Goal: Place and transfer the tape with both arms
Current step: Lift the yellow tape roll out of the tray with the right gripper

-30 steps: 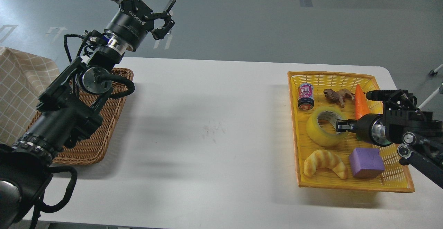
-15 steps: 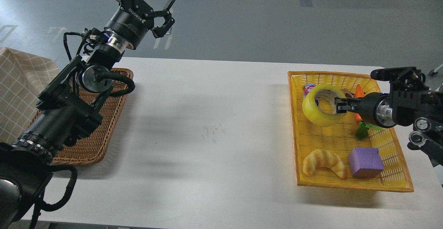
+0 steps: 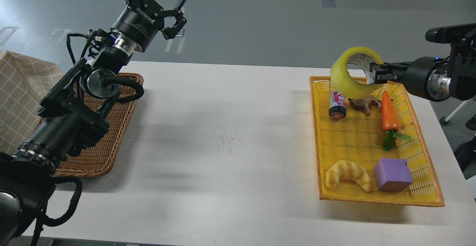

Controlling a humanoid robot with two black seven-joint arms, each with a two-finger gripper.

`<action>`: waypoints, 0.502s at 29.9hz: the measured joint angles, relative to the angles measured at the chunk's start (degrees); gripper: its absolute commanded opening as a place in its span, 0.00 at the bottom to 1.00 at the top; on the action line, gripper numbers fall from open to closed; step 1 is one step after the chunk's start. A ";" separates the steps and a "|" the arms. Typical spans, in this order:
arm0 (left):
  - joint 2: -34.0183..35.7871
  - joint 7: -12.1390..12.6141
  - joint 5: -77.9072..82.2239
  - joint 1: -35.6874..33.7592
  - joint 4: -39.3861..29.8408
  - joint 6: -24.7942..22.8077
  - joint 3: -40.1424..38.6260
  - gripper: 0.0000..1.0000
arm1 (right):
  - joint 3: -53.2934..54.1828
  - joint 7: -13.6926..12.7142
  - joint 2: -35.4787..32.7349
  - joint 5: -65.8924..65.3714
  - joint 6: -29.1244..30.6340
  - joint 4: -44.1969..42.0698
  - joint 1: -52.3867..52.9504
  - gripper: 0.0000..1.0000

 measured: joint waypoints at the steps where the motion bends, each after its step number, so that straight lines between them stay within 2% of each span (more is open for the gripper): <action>1: 0.00 0.00 0.00 0.00 0.00 0.00 -0.08 0.98 | -0.02 0.00 0.02 0.26 0.00 0.00 0.51 0.00; 15: 0.28 -0.02 0.00 -0.09 0.00 0.00 -0.90 0.99 | -0.39 -0.06 3.41 1.02 0.00 -0.42 6.74 0.00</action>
